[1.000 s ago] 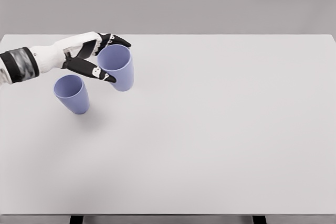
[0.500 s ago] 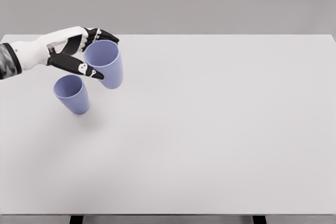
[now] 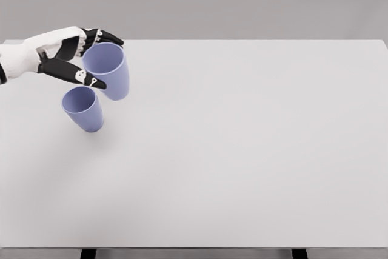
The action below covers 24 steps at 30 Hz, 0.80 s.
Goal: Place the right cup on the left cup with left arm
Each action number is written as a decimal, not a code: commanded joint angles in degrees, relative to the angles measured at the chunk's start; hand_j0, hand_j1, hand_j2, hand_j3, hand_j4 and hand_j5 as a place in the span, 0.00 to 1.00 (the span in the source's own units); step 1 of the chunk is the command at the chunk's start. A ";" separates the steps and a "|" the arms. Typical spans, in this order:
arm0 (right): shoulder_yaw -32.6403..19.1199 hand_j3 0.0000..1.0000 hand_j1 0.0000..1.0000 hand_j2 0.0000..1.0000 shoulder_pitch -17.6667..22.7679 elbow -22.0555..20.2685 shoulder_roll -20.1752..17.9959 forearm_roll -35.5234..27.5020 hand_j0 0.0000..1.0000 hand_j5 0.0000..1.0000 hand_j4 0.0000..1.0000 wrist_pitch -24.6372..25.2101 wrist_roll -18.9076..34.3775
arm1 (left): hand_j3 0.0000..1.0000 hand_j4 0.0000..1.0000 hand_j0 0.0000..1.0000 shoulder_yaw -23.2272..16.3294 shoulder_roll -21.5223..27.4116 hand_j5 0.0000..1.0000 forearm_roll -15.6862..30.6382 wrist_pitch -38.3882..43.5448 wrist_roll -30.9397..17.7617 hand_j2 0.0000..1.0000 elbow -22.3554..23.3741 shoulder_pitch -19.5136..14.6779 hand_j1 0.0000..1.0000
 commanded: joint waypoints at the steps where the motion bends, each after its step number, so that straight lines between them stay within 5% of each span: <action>1: 0.00 1.00 1.00 1.00 0.00 0.01 -0.01 -0.01 1.00 1.00 1.00 0.01 0.01 | 0.76 0.76 0.76 0.13 0.75 0.76 0.82 -0.03 0.01 0.76 -0.04 0.00 0.76; 24: 0.00 1.00 1.00 1.00 0.00 0.01 -0.01 -0.01 1.00 1.00 1.00 0.01 0.01 | 0.76 0.76 0.76 2.42 6.99 0.76 3.10 -0.03 0.00 0.76 -0.21 2.02 0.76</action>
